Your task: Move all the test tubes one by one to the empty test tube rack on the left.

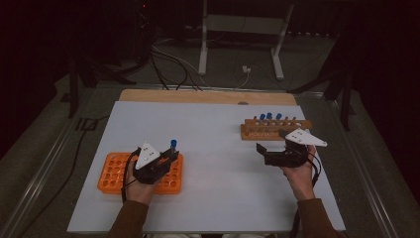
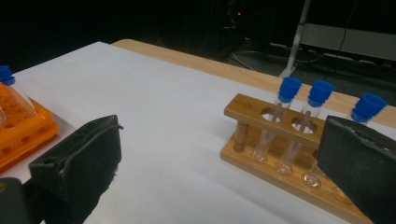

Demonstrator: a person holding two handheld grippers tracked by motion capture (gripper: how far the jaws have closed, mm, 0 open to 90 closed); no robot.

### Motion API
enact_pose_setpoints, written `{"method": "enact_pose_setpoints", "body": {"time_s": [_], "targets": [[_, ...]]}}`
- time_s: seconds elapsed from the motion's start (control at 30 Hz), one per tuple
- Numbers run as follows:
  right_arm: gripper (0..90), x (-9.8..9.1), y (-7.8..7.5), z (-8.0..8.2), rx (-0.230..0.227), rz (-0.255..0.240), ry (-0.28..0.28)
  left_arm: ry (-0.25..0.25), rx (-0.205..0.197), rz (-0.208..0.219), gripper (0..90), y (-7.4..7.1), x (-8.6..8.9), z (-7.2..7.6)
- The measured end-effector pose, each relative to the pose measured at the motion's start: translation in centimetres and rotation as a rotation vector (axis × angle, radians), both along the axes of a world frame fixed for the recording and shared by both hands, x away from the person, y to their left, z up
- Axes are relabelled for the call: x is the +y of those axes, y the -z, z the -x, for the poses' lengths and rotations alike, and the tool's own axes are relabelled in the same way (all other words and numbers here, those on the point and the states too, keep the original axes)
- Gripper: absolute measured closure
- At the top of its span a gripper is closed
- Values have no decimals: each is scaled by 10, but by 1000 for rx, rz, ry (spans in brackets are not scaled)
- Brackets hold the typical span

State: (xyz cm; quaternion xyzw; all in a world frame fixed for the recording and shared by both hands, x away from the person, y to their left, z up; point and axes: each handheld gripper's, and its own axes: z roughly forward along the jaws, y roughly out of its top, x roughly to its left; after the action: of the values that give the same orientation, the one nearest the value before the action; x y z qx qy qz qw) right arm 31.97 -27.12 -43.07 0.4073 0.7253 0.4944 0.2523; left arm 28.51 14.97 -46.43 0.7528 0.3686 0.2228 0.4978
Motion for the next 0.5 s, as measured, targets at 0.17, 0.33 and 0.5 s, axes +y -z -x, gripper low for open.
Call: {"method": "enact_pose_setpoints", "body": {"time_s": [0.17,0.33,0.5], "targets": [[0,-4,-1,1,-2,-18,9,-10,12,-18,772,7,-2,-4],[0,-4,-2,2,-9,-26,9,-11,31,-59,772,13,-6,-6],[0,-5,-3,2,-12,-27,8,-15,65,-99,773,17,-9,-7]]}}
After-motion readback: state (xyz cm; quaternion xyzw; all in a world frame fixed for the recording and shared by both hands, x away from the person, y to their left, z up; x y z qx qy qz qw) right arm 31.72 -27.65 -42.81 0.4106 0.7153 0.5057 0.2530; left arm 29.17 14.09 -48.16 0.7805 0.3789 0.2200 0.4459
